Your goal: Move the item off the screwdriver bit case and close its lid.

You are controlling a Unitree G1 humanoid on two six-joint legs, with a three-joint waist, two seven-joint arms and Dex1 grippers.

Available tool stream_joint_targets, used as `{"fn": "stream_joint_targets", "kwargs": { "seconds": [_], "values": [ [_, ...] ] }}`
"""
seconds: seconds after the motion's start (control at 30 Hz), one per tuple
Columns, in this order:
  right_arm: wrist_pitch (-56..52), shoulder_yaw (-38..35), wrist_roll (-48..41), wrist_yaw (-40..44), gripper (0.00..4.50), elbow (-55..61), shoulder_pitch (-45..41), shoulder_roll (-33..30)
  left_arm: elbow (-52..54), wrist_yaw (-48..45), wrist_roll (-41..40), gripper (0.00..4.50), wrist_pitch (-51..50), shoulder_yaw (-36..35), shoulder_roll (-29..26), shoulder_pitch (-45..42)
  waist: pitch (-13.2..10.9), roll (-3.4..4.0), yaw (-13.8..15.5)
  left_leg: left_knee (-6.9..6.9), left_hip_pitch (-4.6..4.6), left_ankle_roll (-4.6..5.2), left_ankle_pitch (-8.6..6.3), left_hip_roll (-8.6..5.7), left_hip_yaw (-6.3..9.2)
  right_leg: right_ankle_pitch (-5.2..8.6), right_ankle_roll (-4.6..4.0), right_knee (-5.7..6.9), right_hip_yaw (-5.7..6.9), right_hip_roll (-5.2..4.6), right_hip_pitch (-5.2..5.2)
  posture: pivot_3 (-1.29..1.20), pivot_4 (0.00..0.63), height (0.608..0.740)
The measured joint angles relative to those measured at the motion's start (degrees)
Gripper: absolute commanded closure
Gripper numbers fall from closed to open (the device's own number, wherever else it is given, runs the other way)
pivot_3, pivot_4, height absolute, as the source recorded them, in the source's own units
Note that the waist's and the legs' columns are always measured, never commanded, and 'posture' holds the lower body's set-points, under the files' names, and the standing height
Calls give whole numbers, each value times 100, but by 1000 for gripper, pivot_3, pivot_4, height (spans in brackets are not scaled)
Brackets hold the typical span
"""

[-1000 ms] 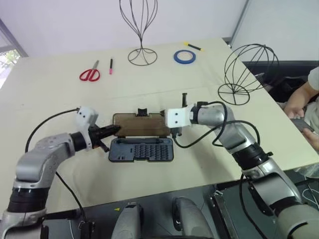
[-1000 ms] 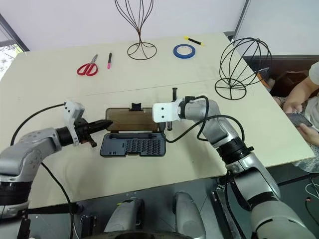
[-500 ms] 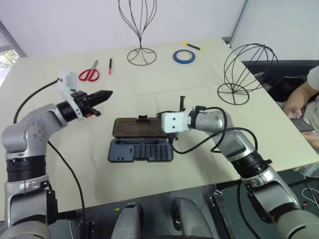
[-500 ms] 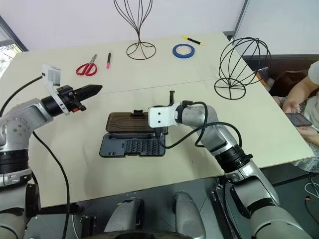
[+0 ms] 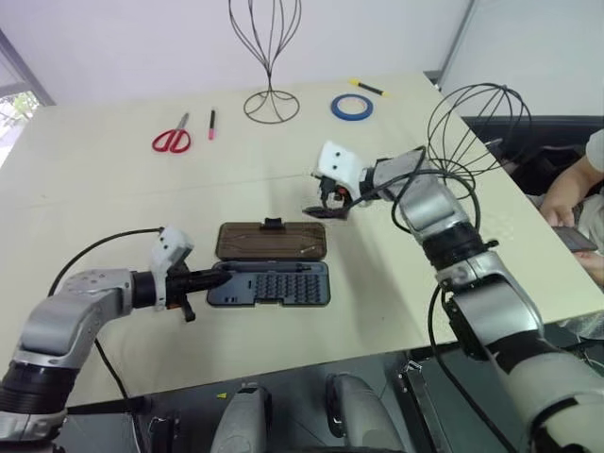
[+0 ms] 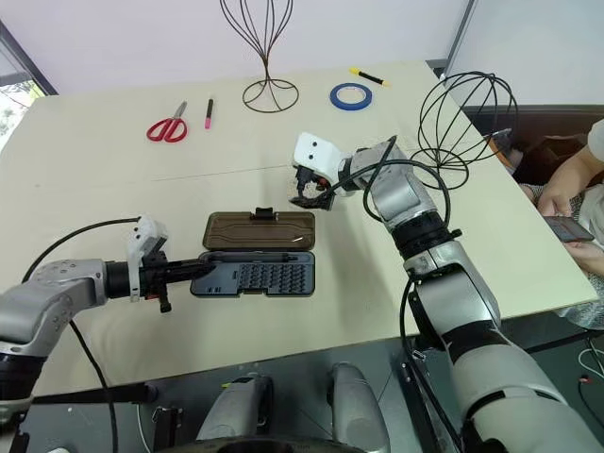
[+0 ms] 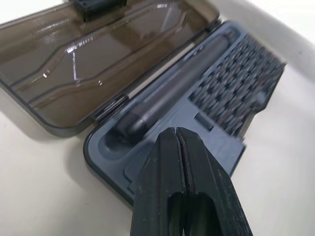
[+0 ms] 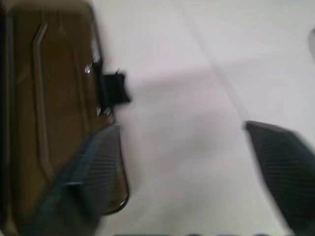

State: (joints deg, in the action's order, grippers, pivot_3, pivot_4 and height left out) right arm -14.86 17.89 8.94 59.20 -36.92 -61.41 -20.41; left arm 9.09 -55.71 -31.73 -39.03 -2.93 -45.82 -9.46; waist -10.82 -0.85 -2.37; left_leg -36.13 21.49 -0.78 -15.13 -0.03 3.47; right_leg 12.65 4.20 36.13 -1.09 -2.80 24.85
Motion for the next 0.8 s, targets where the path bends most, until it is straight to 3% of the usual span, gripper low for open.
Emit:
{"fn": "stream_joint_targets", "kwargs": {
  "seconds": [0.43,0.8],
  "values": [
    [206,-73,-24,-7,70,-2373,-876,1002,76,242,252,4500,230,131,328,27,-1,2,-21,4,-1,0,0,1,1,-1,1,7,-2,1,6,0,150,740],
    [520,-140,103,-253,70,-3087,-934,1051,289,473,252,4500,237,90,366,198,-1,3,-22,4,-2,0,0,-1,1,-1,1,7,-2,0,6,0,150,740]
  ]
}}
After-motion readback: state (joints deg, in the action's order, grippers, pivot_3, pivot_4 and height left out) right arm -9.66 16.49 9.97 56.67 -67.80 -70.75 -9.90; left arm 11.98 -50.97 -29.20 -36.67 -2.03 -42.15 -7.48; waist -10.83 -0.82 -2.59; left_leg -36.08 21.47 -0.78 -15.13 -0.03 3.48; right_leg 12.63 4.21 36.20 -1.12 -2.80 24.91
